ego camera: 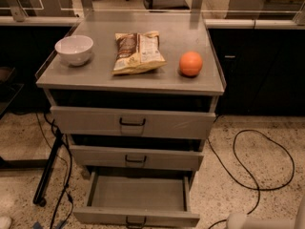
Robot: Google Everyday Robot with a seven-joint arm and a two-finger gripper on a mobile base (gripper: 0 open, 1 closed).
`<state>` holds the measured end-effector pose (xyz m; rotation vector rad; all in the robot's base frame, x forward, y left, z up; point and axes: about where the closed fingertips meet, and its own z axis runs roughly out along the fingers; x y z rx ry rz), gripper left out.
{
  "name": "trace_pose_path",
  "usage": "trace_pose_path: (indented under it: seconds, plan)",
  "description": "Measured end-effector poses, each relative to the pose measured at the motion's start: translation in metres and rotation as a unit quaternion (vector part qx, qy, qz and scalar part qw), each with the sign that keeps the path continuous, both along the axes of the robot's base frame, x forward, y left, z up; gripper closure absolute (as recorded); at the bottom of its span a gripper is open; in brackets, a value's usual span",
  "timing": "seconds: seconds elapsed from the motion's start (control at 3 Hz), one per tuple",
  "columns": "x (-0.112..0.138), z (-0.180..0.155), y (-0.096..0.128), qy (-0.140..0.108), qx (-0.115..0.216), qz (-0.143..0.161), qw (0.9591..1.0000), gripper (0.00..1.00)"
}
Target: Open bottom drawer
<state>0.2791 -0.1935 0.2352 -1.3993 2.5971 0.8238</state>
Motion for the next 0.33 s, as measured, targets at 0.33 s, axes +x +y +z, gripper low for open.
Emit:
trace_pose_path:
  seconds: [0.33]
  plan:
    - [-0.0091, 0.0012, 0.0003, 0.005, 0.001, 0.000, 1.0000, 0.00]
